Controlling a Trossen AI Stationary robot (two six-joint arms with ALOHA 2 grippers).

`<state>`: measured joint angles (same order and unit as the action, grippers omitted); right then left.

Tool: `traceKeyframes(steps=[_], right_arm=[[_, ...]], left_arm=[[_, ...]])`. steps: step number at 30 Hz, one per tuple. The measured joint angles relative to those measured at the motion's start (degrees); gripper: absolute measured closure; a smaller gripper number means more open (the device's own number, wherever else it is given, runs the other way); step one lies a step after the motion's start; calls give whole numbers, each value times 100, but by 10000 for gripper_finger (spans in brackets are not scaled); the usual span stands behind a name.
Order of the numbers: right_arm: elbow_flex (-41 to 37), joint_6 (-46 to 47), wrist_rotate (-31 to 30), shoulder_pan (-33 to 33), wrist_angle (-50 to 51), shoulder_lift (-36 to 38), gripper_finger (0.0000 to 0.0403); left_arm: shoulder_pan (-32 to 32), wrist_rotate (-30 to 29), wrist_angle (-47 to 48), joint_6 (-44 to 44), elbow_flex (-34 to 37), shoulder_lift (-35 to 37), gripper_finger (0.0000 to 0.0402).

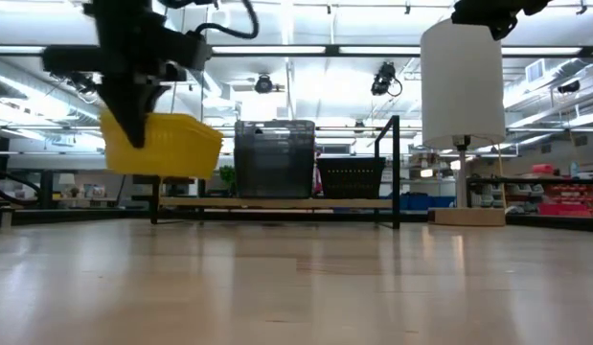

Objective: Stack baskets on shelf by color
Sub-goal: Put the stacked yellow bins on the shelf

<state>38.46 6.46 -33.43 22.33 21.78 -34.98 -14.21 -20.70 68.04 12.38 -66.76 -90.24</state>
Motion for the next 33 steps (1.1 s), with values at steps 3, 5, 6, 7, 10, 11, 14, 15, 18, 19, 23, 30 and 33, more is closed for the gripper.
traceKeyframes(steps=[3, 5, 6, 7, 10, 11, 14, 15, 18, 19, 23, 30, 33], right_arm=[[0, 0, 1, 0, -9, 0, 288], [0, 0, 0, 0, -9, 0, 288], [0, 0, 2, 0, -9, 0, 288], [0, 0, 2, 0, -7, 0, 288], [0, 0, 2, 0, -7, 0, 288], [0, 0, 2, 0, -8, 0, 288], [0, 0, 2, 0, -7, 0, 288], [0, 0, 0, 0, -9, 0, 288], [0, 0, 2, 0, -9, 0, 289], [0, 0, 2, 0, -7, 0, 289], [0, 0, 2, 0, -7, 0, 289], [0, 0, 2, 0, -7, 0, 289], [0, 0, 2, 0, -4, 0, 289]], left_arm=[[175, -34, -236, -63, 97, 84, 376], [310, -31, -346, -139, 228, 116, 368], [376, -29, -438, -206, 292, 114, 367], [445, -32, -506, -246, 348, 112, 366], [653, -25, -533, -305, 530, 116, 376], [715, -8, -584, -387, 587, 112, 380], [878, -124, -826, -586, 709, 114, 383], [927, -189, -843, -687, 728, 112, 381], [1081, -307, -1009, -866, 728, 112, 364], [1141, -313, -1015, -904, 728, 112, 360], [1453, -332, -1026, -1170, 728, 112, 363], [2057, -311, -1428, -1862, 726, 112, 377], [2320, -314, -1521, -1974, 726, 112, 358]])
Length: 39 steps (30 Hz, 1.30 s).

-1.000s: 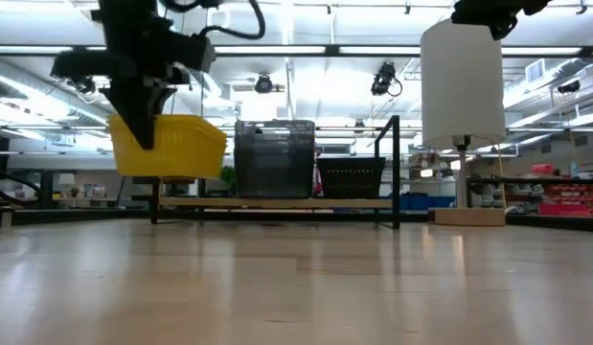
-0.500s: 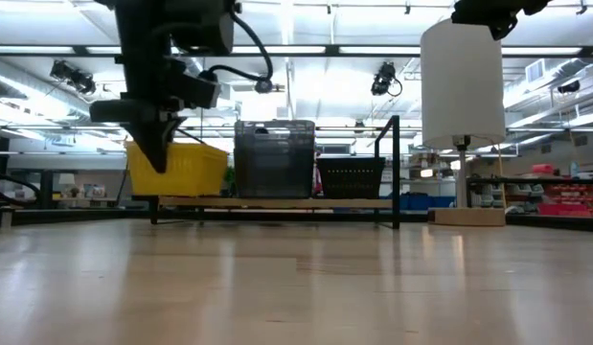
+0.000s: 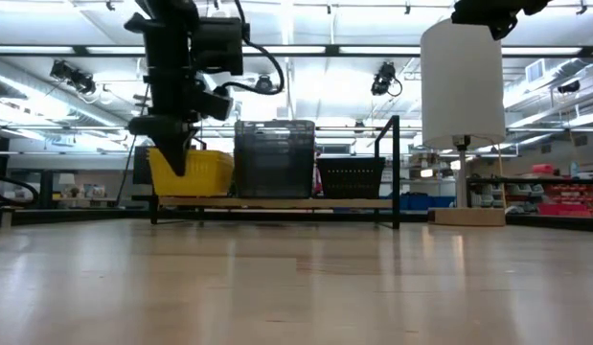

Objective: Stack baskets on shelf by color
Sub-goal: Put the stacked yellow bins on the shelf

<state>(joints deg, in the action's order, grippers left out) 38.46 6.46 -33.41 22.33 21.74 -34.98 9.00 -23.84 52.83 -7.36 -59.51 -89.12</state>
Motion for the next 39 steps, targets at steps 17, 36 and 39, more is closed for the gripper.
traceKeyframes(steps=[17, 36, 39], right_arm=[[0, 0, 3, 1, 2, -68, 289], [-820, -549, -175, -267, -562, 255, 295], [-957, -694, 348, -498, -645, 551, 307]], left_arm=[[630, -492, -474, -192, -6, -2, 273], [324, -636, -586, 73, -17, 600, 271], [264, -526, -628, 157, -17, 990, 271]])
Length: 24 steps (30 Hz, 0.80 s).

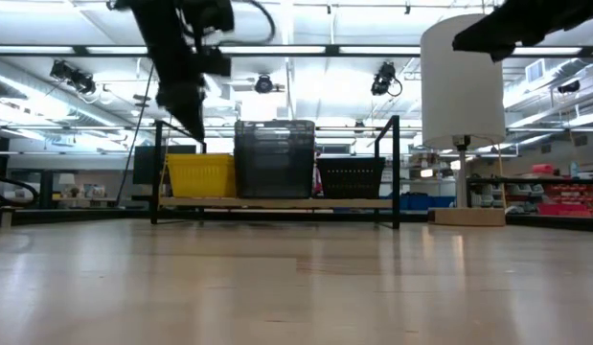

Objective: Stack baskets on shelf by color
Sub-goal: Put the stacked yellow bins on the shelf, then return to Home Position

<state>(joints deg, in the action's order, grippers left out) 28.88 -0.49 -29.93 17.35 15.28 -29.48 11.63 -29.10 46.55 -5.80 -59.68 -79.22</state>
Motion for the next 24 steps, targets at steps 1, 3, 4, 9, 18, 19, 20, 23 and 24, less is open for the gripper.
traceKeyframes(steps=[1, 3, 4, 9, 18, 19, 20, 23, 24], right_arm=[[-40, -18, 191, -80, -1, 122, 313], [-158, -68, 524, -218, -39, 368, 323], [-241, -96, 638, -284, -63, 503, 329], [-613, -215, 928, -513, -211, 1103, 356], [-780, 64, 1016, -593, -341, 1808, 381], [-780, 80, 1016, -593, -311, 1844, 383], [-780, 92, 1018, -593, -328, 1864, 385], [-780, 219, 1102, -593, -358, 1878, 390], [-786, 238, 1129, -593, -374, 1874, 392]], left_arm=[[-4, 135, -23, 47, 0, 140, 271], [-4, 542, -176, 104, 0, 367, 272], [-4, 793, -333, 152, 0, 468, 273], [-69, 1701, -1431, 183, 322, 871, 275], [-229, 2000, -2888, 455, 1470, 1570, 280], [-234, 2000, -3022, 510, 1598, 1672, 280], [-251, 2003, -3184, 530, 1720, 1776, 280], [-257, 2012, -3560, 660, 2091, 2143, 281], [-255, 2006, -3679, 705, 2216, 2288, 281]])
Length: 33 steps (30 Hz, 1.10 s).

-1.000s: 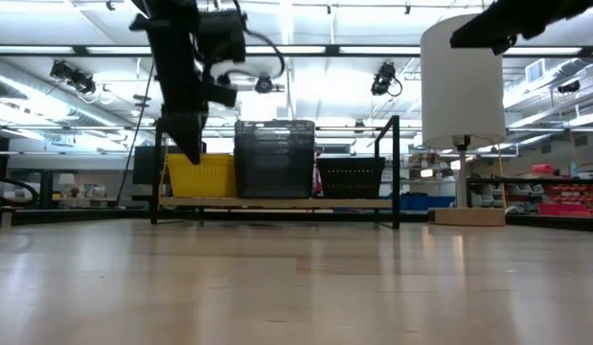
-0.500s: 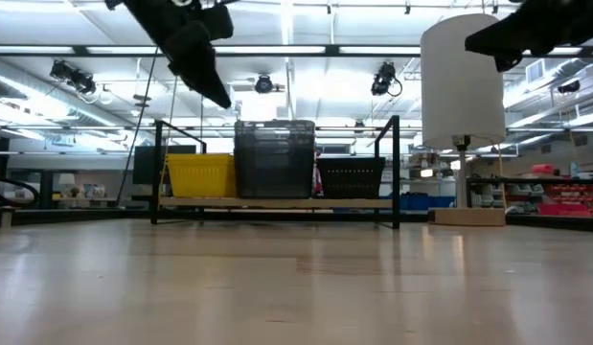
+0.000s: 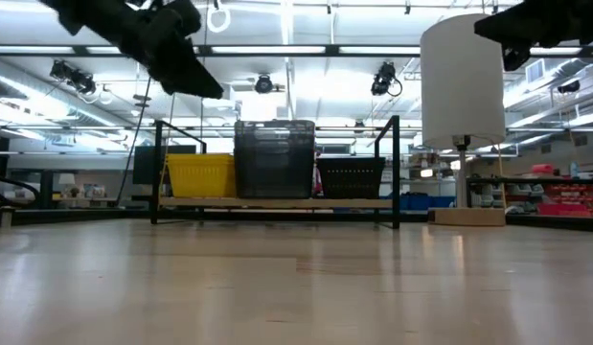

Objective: Stack baskets on shelf by color
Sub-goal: Return to Home Position

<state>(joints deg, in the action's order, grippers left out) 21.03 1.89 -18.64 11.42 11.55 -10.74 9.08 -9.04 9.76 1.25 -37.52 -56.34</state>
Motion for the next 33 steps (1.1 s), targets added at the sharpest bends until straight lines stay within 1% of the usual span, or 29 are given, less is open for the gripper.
traceKeyframes(steps=[3, 9, 13, 18, 21, 23, 29, 33], right_arm=[[-210, -6, 170, 3, -511, 9, 395], [-1008, -548, 601, 2, -2148, 35, 395], [-1271, -644, 632, 2, -2614, 33, 395], [-1293, -647, 636, 2, -2675, 41, 395], [-1293, -658, 649, 2, -2696, 39, 395], [-1293, -657, 706, 2, -2694, 39, 396], [-1293, -342, 1096, 2, -2671, 39, 397], [-1293, -16, 1232, 8, -2363, 39, 397]], left_arm=[[2, -9, -446, 189, 358, 396, 281], [-2, 0, -1187, 419, 983, 1083, 281], [-64, 22, -1965, 630, 1610, 1558, 281], [-202, 35, -3094, 951, 2473, 2186, 284], [-223, 30, -3914, 1214, 2920, 2525, 285], [-223, 19, -4301, 1365, 3157, 2718, 285], [-223, -33, -4356, 1476, 3517, 2987, 285], [-221, -29, -4333, 986, 3600, 3026, 285]])
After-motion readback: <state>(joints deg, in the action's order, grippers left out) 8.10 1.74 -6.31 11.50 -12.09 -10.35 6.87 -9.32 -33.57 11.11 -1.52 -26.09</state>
